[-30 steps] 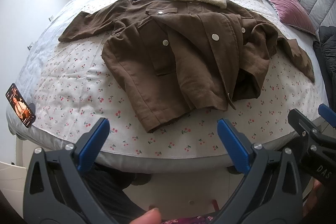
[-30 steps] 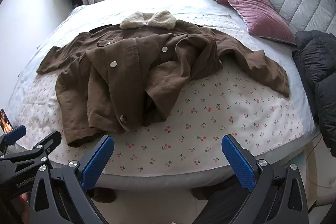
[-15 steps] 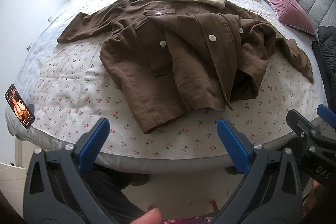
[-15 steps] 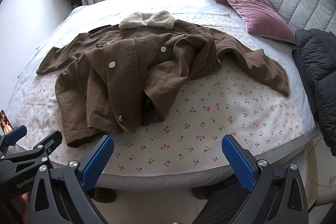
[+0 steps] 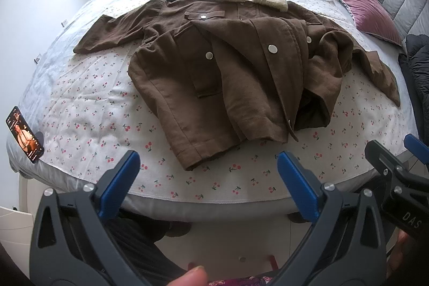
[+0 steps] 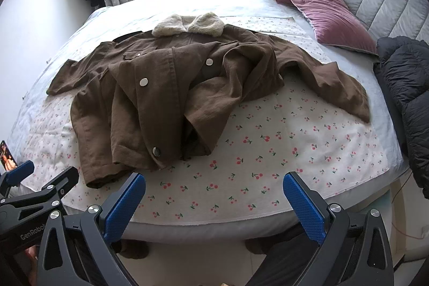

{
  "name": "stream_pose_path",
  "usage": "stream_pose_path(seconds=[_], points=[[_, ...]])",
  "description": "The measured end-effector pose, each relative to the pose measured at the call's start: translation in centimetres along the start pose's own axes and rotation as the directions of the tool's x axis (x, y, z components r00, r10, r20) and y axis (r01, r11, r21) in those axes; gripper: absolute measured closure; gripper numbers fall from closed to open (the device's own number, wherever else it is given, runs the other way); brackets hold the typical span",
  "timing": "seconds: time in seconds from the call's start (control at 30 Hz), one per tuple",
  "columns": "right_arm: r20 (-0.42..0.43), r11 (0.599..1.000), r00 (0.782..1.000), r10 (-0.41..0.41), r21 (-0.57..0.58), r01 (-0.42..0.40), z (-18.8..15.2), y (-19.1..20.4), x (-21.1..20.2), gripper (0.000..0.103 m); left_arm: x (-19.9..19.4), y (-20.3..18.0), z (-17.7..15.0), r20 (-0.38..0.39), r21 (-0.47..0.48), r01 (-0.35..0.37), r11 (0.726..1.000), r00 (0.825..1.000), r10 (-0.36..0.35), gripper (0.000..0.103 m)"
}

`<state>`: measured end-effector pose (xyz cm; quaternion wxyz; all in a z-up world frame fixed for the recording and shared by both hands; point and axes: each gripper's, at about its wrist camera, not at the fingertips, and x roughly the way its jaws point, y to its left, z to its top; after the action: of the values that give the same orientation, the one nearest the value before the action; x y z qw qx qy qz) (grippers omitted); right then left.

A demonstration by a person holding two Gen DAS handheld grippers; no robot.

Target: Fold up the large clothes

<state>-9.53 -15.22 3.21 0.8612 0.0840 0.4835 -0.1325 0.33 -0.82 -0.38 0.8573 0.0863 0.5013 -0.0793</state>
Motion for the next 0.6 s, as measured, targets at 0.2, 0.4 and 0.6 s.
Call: stream_pose_path(seconds=[0.2,0.4,0.6], points=[[-0.002,1.000,1.000,-0.001,0.004,0.001,-0.02,0.10,0.11,0.000,-0.03,0.05,-0.03,0.001,0.000,0.002,1.000,1.000,-0.002,0.001],[-0.003,1.000,1.000,0.001,0.005,-0.001,-0.03,0.10,0.17,0.000,-0.02,0.04,-0.05,0.000,0.000,0.001,1.000,1.000,-0.001,0.001],[-0.005,1.000,1.000,0.003,0.006,-0.003,-0.15,0.04,0.27,0.000,-0.03,0.04,-0.18,0.001,0.000,-0.001,1.000,1.000,0.001,0.001]])
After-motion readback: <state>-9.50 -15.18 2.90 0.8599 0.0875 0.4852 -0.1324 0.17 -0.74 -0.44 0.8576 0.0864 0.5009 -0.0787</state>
